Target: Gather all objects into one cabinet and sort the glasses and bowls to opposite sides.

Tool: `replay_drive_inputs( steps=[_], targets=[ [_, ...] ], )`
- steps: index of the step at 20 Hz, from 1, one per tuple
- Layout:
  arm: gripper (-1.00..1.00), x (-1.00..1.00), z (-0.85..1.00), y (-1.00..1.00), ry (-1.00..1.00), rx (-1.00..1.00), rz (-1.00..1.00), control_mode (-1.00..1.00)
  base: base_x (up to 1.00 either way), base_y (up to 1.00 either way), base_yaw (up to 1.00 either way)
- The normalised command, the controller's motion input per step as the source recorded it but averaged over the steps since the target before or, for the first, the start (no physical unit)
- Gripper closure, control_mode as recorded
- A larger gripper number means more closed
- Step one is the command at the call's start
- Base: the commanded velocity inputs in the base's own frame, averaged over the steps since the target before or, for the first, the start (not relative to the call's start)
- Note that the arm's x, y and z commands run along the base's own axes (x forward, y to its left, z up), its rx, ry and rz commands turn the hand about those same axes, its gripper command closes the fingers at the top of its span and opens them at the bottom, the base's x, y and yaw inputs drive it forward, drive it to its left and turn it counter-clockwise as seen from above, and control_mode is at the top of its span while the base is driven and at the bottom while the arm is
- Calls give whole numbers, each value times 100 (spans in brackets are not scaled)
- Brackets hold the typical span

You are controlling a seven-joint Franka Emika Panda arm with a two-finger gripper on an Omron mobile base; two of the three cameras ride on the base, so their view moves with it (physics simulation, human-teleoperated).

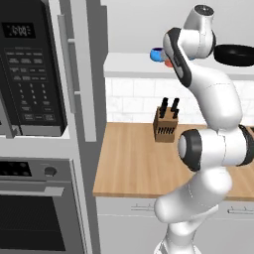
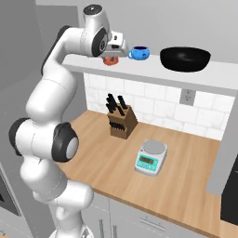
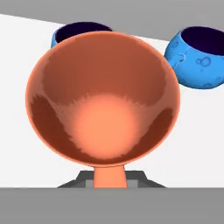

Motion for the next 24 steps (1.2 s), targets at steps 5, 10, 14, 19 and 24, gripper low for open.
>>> replay_drive_inputs(
  steps=[5, 10, 14, 19, 24],
  targets=[
    [100, 27, 0, -4, 14, 0, 2, -100, 0, 0, 0],
    [100, 38, -4, -1, 8, 0, 1, -100, 0, 0, 0],
    [100, 37, -2, 0, 11, 0, 0, -100, 0, 0, 0],
    [-100, 27, -4, 0, 9, 0, 0, -100, 0, 0, 0],
    [-100, 4, 0, 0, 5, 0, 0, -100, 0, 0, 0]
  ],
)
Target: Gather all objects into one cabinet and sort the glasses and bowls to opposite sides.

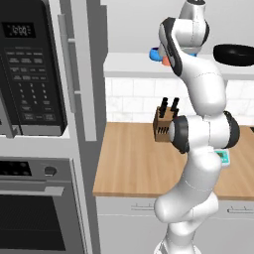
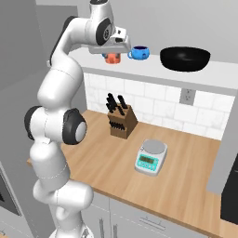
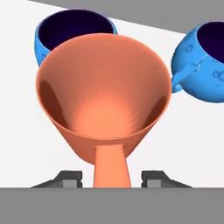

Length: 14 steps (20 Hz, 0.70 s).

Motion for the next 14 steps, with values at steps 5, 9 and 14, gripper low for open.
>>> replay_drive_inputs(
  steps=[5, 9, 14],
  targets=[
    [-100, -2, 11, 0, 3, 0, 0, -100, 0, 0, 0],
    [-100, -56, 21, 1, 0, 0, 0, -100, 0, 0, 0],
    [-100, -85, -8, 22, 0, 0, 0, -100, 0, 0, 0]
  ],
)
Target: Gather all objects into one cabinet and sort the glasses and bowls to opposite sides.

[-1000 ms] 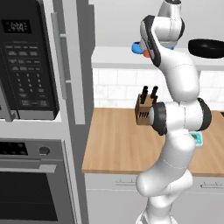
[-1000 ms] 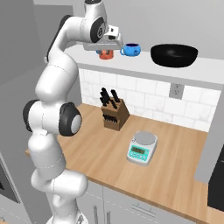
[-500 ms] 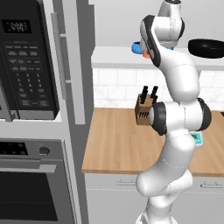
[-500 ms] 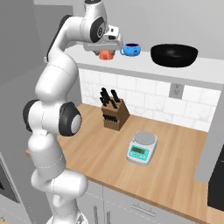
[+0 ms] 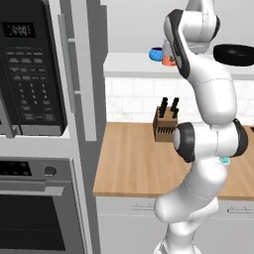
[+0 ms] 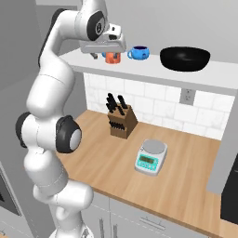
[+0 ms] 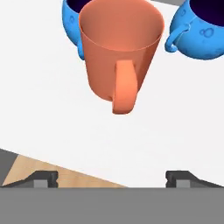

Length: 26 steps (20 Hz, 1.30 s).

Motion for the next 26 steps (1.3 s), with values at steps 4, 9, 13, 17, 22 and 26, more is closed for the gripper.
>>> replay_drive_inputs(
  steps=[4, 9, 13, 17, 22, 26],
  targets=[
    [-100, -98, 0, 12, 2, 1, 0, -100, 0, 0, 0],
    [-100, -100, 3, 22, 6, 0, 0, -100, 0, 0, 0],
    [-100, -100, 1, 22, 6, 0, 4, -100, 0, 0, 0],
    [-100, -100, 0, 5, 0, 0, 1, -100, 0, 0, 0],
    [-100, -87, 0, 2, 5, 0, 0, -100, 0, 0, 0],
    [-100, -25, -4, 0, 16, 0, 0, -100, 0, 0, 0]
  ],
)
